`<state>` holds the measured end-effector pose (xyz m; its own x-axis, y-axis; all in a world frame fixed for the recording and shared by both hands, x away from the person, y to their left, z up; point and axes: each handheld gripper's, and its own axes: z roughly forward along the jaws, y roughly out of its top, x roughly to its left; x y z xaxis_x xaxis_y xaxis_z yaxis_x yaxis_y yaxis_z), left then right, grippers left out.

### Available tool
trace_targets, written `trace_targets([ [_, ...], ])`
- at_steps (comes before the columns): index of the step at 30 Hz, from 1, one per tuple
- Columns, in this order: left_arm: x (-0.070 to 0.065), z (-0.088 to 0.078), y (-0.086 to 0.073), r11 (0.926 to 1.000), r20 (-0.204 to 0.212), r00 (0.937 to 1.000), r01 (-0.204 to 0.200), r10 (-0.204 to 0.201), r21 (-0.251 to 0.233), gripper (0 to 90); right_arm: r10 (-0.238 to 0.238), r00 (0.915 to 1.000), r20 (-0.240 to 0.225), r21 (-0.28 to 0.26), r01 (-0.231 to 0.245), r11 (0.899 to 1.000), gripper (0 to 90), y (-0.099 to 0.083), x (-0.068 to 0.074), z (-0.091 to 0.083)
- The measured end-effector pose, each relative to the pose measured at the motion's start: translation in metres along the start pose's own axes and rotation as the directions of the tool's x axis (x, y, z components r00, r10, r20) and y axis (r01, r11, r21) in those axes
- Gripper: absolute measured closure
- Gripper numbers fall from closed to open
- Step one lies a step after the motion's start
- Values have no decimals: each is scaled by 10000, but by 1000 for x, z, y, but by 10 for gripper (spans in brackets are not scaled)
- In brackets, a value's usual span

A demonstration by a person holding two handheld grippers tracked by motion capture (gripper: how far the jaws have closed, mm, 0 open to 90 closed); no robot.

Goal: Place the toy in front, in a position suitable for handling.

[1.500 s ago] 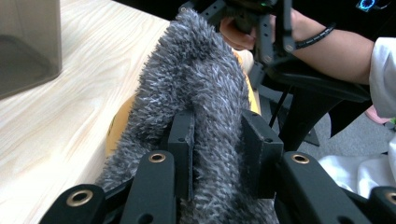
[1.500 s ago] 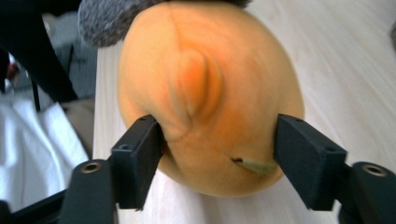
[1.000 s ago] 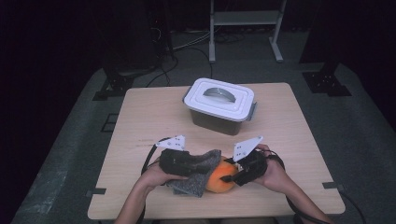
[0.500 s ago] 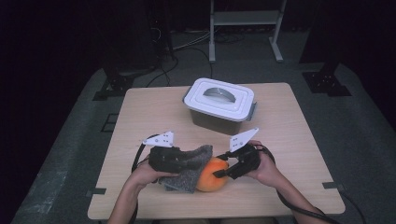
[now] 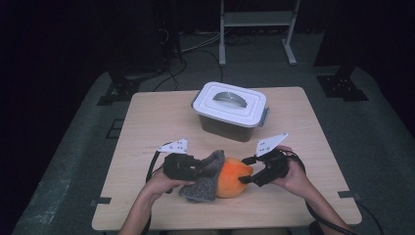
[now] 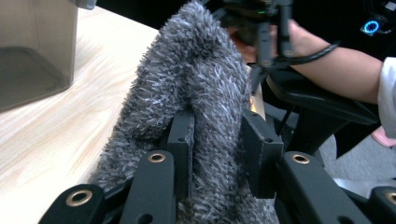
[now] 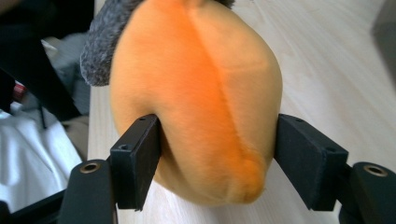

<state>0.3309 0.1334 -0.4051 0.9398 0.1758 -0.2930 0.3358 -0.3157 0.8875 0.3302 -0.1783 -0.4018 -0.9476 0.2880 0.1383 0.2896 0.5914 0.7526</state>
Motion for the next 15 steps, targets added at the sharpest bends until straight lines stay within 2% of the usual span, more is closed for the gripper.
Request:
trace_targets([
  [2, -1, 4, -2, 10000, 64, 10000, -11, 11, -3, 675, -418, 9986, 316, 201, 411, 9989, 283, 5, 9, -6],
  [4, -3, 8, -1, 10000, 99, 9999, -61, 60, 8, 675, -603, 9974, 390, 140, 598, 9981, 266, 10, 17, -9],
  [5, -5, 12, 2, 9998, 111, 9998, -175, 174, 81, 675, -833, 9954, 472, 165, 826, 9964, 248, 15, 22, -8],
  [7, -7, 14, 3, 9996, 133, 9996, -265, 264, 136, 675, -978, 9939, 511, 254, 966, 9950, 237, 17, 25, -6],
  [8, -8, 15, 4, 9994, 150, 9995, -295, 292, 195, 674, -1177, 9912, 613, 520, 1146, 9921, 208, 21, 28, 4],
  [9, -9, 17, 4, 9994, 141, 9996, -260, 257, 223, 674, -1247, 9898, 688, 642, 1204, 9907, 197, 21, 28, 9],
  [12, -10, 17, 4, 9989, 78, 9994, -327, 324, 336, 672, -1065, 9932, 479, 730, 1028, 9920, 207, 22, 25, 17],
  [13, -9, 16, 4, 9991, 59, 9996, -263, 261, 322, 673, -943, 9949, 370, 675, 917, 9935, 322, 24, 23, 19],
  [14, -8, 14, 4, 9991, 52, 9996, -283, 282, 316, 673, -1071, 9936, 351, 557, 1051, 9929, 373, 25, 23, 18],
  [15, -8, 11, 5, 9991, 0, 9996, -290, 291, 307, 673, -1071, 9936, 351, 557, 1051, 9929, 373, 25, 23, 18],
])
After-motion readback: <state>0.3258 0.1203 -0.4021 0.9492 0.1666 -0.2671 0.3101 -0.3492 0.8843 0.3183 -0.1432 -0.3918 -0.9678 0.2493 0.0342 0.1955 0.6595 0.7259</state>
